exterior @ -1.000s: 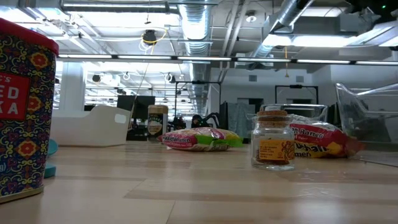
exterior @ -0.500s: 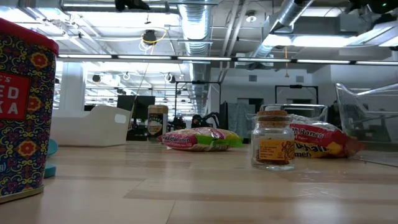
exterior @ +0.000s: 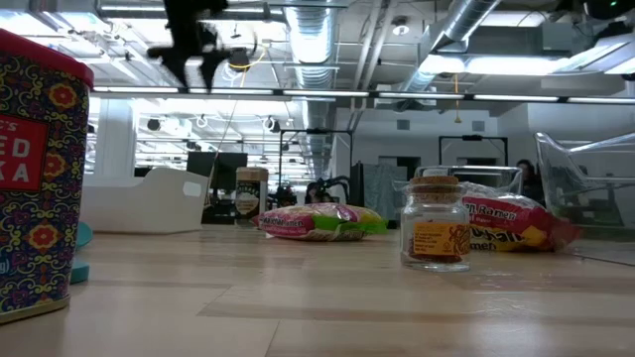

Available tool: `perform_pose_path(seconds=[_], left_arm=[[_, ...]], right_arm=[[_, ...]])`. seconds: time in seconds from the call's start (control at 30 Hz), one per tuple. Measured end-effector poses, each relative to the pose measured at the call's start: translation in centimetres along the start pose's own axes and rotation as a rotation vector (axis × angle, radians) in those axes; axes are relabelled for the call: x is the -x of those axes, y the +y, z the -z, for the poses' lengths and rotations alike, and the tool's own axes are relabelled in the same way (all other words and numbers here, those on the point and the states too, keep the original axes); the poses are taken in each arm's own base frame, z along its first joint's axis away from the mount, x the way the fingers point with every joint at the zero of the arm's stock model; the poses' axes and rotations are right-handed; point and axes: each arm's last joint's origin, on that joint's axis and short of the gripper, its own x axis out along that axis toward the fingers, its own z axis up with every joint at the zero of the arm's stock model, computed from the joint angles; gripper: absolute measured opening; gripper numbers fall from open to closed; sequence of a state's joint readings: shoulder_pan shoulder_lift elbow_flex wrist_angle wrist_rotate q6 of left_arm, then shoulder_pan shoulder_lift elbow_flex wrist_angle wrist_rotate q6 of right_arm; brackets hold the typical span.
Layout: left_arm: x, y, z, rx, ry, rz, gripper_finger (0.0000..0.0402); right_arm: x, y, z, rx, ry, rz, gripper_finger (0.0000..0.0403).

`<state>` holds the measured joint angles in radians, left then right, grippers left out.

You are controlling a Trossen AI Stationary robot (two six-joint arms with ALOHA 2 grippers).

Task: Pick & Place Food Item
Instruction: Put the blue noodle pack into the bottom transparent bin

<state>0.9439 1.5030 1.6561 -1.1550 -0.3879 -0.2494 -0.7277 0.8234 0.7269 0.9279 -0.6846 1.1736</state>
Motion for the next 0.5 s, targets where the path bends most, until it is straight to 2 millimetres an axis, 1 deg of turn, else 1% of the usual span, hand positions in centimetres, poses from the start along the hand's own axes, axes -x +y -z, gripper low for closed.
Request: perform_pose_path(seconds=[0.07,0.17,0.23,0.37,0.5], left_arm=[[-2.0,0.1,1.0,0.020,0.127,-0.045,0.0259],[-4.5,-0.2,2.4,0.044,0.237,-0.086,0.0259],[-6.0,-0.6,3.4,0.040,0.301,-0.075,0.0259],[-8.4,-1.3,5.3,0.042,0.381,-0.054,0.0259],[-10.3,-1.8,7.2,0.060,0.429,-0.029,0.0259]], right_arm=[[-0.1,0.0,0.1,-0.004,-0.002,-0.003,0.0315],[-0.1,0.0,0.1,-0.001,-0.005,-0.002,0.0315],[-0.1,0.0,0.1,-0.001,-0.005,-0.002,0.0315],[-0.1,0.0,0.1,-0.001,-0.005,-0.002,0.0315],[-0.1,0.0,0.1,-0.006,-0.003,0.000,0.0315]])
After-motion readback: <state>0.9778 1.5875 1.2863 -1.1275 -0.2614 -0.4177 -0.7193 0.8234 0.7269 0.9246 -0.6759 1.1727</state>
